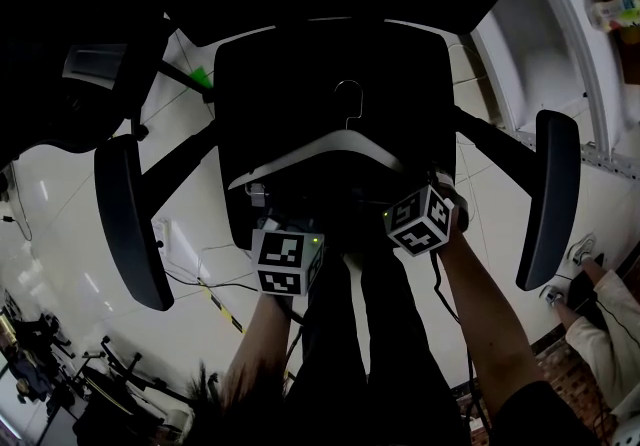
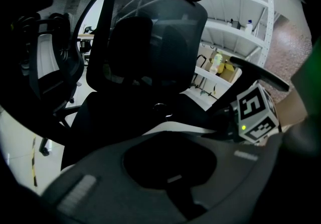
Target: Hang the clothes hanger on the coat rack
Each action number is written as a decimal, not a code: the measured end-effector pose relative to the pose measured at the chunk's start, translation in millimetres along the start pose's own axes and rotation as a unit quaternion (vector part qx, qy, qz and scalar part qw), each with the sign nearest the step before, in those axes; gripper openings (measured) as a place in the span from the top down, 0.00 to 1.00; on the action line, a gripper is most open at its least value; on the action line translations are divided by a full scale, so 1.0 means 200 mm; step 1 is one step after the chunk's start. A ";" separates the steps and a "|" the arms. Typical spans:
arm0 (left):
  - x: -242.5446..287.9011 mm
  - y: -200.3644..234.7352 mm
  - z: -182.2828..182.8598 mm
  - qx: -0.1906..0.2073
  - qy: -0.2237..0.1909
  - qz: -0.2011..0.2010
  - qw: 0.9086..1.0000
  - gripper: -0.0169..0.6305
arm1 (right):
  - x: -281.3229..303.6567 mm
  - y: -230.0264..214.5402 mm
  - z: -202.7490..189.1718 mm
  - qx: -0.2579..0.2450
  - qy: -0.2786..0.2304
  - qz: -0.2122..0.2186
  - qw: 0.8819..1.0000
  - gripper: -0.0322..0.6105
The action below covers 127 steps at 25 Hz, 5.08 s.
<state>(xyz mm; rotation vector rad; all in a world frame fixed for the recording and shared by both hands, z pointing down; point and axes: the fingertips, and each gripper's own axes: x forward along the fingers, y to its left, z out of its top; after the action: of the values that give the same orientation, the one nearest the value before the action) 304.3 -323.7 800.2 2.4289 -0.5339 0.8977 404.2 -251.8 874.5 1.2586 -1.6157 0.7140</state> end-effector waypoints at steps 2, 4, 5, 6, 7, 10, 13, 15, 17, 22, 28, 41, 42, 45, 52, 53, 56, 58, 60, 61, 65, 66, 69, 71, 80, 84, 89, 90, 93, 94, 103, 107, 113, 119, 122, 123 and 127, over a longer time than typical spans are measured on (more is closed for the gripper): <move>-0.01 0.00 0.00 0.001 -0.002 0.000 1.000 0.97 | -0.02 0.00 0.02 -0.002 -0.012 -0.009 1.000 0.77; -0.01 -0.01 0.01 0.000 -0.006 -0.002 1.000 0.97 | -0.05 -0.01 0.04 -0.003 -0.020 -0.018 1.000 0.77; -0.02 -0.01 0.02 -0.001 -0.008 -0.003 1.000 0.97 | -0.07 -0.02 0.05 -0.004 -0.023 -0.024 0.999 0.77; -0.02 -0.01 0.03 0.000 -0.009 -0.004 1.000 0.97 | -0.08 -0.02 0.07 -0.006 -0.025 -0.031 0.999 0.77; -0.03 -0.01 0.04 0.000 -0.011 -0.004 1.000 0.97 | -0.10 -0.03 0.08 -0.008 -0.028 -0.037 0.999 0.77; -0.05 -0.02 0.09 0.001 -0.018 -0.005 1.000 0.97 | -0.15 -0.05 0.13 -0.008 -0.040 -0.053 0.998 0.77; -0.09 -0.04 0.15 -0.002 -0.027 -0.007 1.000 0.97 | -0.22 -0.10 0.18 -0.007 -0.055 -0.074 0.996 0.77; -0.11 -0.04 0.21 0.001 -0.036 -0.006 0.999 0.97 | -0.28 -0.13 0.23 -0.003 -0.064 -0.086 0.994 0.77; -0.14 -0.02 0.27 0.008 -0.049 0.001 0.999 0.97 | -0.35 -0.16 0.28 0.003 -0.076 -0.097 0.992 0.77; -0.26 0.00 0.48 0.012 -0.081 0.003 0.997 0.97 | -0.54 -0.22 0.44 0.005 -0.113 -0.133 0.985 0.77; -0.47 -0.01 0.70 0.033 -0.122 0.008 0.992 0.97 | -0.80 -0.26 0.56 0.012 -0.118 -0.179 0.977 0.77; -0.90 -0.15 0.98 0.049 -0.163 0.011 0.985 0.97 | -1.34 -0.34 0.74 0.014 -0.162 -0.222 0.961 0.77; -0.93 -0.14 1.00 0.050 -0.169 0.018 0.984 0.97 | -1.37 -0.34 0.77 0.006 -0.169 -0.220 0.961 0.77; -1.04 -0.12 1.08 0.049 -0.192 0.047 0.979 0.97 | -1.43 -0.31 0.88 -0.020 -0.203 -0.210 0.956 0.77; -1.39 -0.10 1.05 0.035 -0.232 0.134 0.963 0.97 | -1.62 -0.17 1.10 -0.084 -0.280 -0.165 0.942 0.77; -1.44 -0.10 1.03 0.029 -0.238 0.150 0.959 0.97 | -1.64 -0.14 1.14 -0.098 -0.289 -0.156 0.939 0.77; -1.61 -0.10 0.96 0.012 -0.255 0.197 0.947 0.97 | -1.69 -0.02 1.23 -0.137 -0.320 -0.122 0.930 0.77; -1.72 -0.10 0.91 -0.003 -0.263 0.227 0.938 0.97 | -1.71 0.07 1.30 -0.166 -0.337 -0.100 0.921 0.77; -1.84 -0.09 0.85 -0.023 -0.272 0.256 0.927 0.97 | -1.74 0.18 1.36 -0.194 -0.351 -0.078 0.913 0.77; -1.91 -0.08 0.81 -0.030 -0.276 0.272 0.921 0.96 | -1.75 0.24 1.39 -0.206 -0.357 -0.067 0.909 0.77; -2.19 -0.07 0.68 -0.062 -0.295 0.326 0.896 0.97 | -1.78 0.54 1.51 -0.257 -0.381 -0.014 0.888 0.77; -2.27 -0.07 0.63 -0.070 -0.298 0.343 0.888 0.97 | -1.79 0.62 1.53 -0.271 -0.389 0.003 0.881 0.77; -2.48 -0.07 0.48 -0.089 -0.305 0.391 0.864 0.97 | -1.81 0.89 1.59 -0.306 -0.408 0.049 0.859 0.77; -2.58 -0.08 0.39 -0.096 -0.308 0.408 0.854 0.97 | -1.83 1.03 1.60 -0.321 -0.415 0.065 0.849 0.77; -3.04 -0.09 0.01 -0.142 -0.330 0.497 0.790 0.97 | -1.97 1.72 1.68 -0.416 -0.447 0.144 0.779 0.77; -3.35 -0.11 -0.18 -0.157 -0.344 0.541 0.751 0.96 | -2.09 2.09 1.71 -0.451 -0.468 0.179 0.739 0.77; -3.74 -0.20 -0.45 -0.169 -0.352 0.590 0.707 0.97 | -2.26 2.52 1.67 -0.478 -0.490 0.220 0.695 0.77; -3.82 -0.23 -0.51 -0.173 -0.353 0.605 0.693 0.97 | -2.30 2.63 1.67 -0.485 -0.496 0.232 0.682 0.77; -4.03 -0.31 -0.69 -0.183 -0.350 0.642 0.658 0.97 | -2.42 2.91 1.63 -0.504 -0.510 0.263 0.646 0.77; -4.09 -0.34 -0.75 -0.184 -0.346 0.651 0.650 0.97 | -2.45 3.00 1.60 -0.509 -0.512 0.272 0.636 0.77; -4.57 -0.70 -1.27 -0.214 -0.346 0.734 0.544 0.97 | -2.78 3.71 1.30 -0.561 -0.532 0.349 0.530 0.77; -4.77 -0.94 -1.49 -0.219 -0.337 0.765 0.504 0.97 | -2.96 3.99 1.11 -0.566 -0.540 0.380 0.494 0.77; -5.00 -1.24 -1.75 -0.219 -0.324 0.805 0.446 0.97 | -3.21 4.35 0.85 -0.569 -0.555 0.422 0.436 0.77; -5.13 -1.47 -1.88 -0.222 -0.312 0.836 0.393 0.97 | -3.38 4.55 0.63 -0.583 -0.557 0.454 0.379 0.77; -5.17 -1.56 -1.94 -0.229 -0.311 0.844 0.371 0.97 | -3.47 4.64 0.53 -0.589 -0.557 0.469 0.350 0.77; -5.20 -1.59 -1.96 -0.229 -0.309 0.848 0.365 0.97 | -3.49 4.68 0.50 -0.589 -0.557 0.475 0.343 0.77; -5.26 -1.67 -2.08 -0.241 -0.300 0.857 0.343 0.97 | -3.56 4.81 0.38 -0.593 -0.548 0.496 0.320 0.77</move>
<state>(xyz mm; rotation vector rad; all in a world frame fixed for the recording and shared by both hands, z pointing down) -472.4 377.2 254.5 0.5735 -3.1738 0.0314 -505.3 263.4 286.5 -0.9099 -2.9037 -1.1271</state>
